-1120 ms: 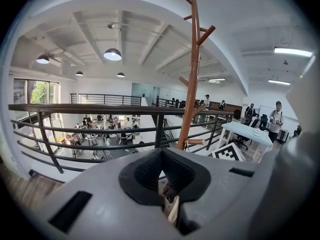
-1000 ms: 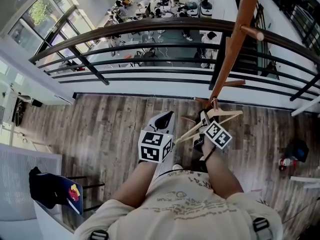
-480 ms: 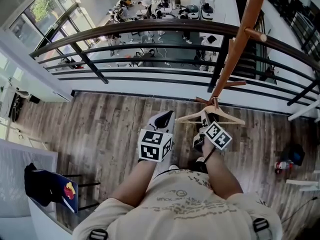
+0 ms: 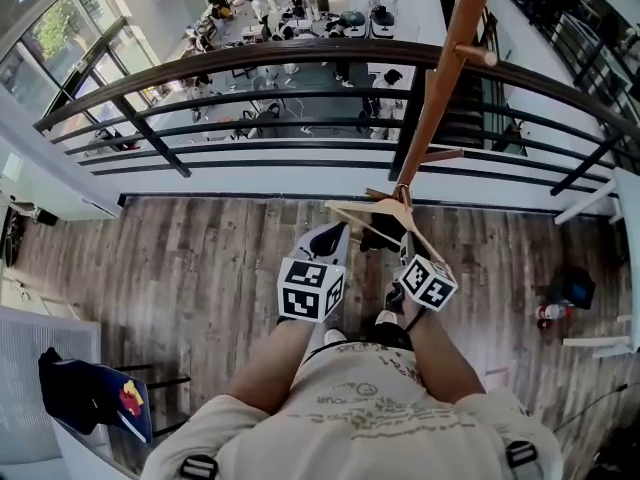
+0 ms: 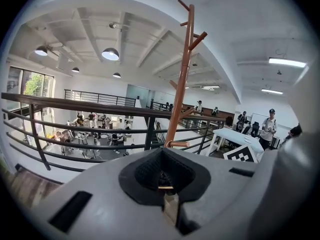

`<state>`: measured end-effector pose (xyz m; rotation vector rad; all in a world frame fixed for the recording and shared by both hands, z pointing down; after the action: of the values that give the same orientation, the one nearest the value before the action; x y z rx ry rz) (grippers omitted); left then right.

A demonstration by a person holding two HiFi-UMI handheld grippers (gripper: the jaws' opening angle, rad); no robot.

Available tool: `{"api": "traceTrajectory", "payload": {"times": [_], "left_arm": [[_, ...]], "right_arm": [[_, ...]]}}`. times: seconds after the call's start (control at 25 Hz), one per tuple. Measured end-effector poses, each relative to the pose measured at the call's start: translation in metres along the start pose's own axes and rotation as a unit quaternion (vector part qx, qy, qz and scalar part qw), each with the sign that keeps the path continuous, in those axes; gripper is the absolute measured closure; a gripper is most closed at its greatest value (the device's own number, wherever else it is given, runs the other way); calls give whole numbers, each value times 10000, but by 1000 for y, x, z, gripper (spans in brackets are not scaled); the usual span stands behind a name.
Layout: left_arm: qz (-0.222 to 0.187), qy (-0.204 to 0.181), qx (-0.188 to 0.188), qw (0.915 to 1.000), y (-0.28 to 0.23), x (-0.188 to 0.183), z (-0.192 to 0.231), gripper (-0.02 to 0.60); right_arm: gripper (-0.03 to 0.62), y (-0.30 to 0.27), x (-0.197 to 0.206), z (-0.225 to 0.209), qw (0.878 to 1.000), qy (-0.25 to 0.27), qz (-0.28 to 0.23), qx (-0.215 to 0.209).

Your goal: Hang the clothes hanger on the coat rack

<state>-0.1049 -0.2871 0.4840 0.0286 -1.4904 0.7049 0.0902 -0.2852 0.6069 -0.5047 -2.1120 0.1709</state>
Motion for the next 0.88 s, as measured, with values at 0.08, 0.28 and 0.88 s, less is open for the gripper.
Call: {"api": "traceTrajectory", "payload": {"times": [0.08, 0.28, 0.88], "left_arm": [[0, 0, 134, 9999, -3, 1, -9, 584], [-23, -23, 408, 9992, -12, 1, -29, 584], [-321, -560, 589, 9962, -5, -8, -54, 584]], "right_arm": [[591, 13, -10, 5, 9995, 284, -76, -110], [592, 45, -47, 27, 9914, 1205, -436, -258], [592, 93, -101, 82, 9686, 2228, -1038, -371]]}}
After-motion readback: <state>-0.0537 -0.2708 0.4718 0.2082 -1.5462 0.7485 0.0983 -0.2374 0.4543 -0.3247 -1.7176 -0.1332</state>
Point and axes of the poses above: the fingertips, and each gripper's own axes: y backward along the fingers, z to its left, x out of its underside, the point moved 5 cm from there along y, backward along the fingers, and after that the axes turned 10 degrees about -x, right-handed, at the moved point
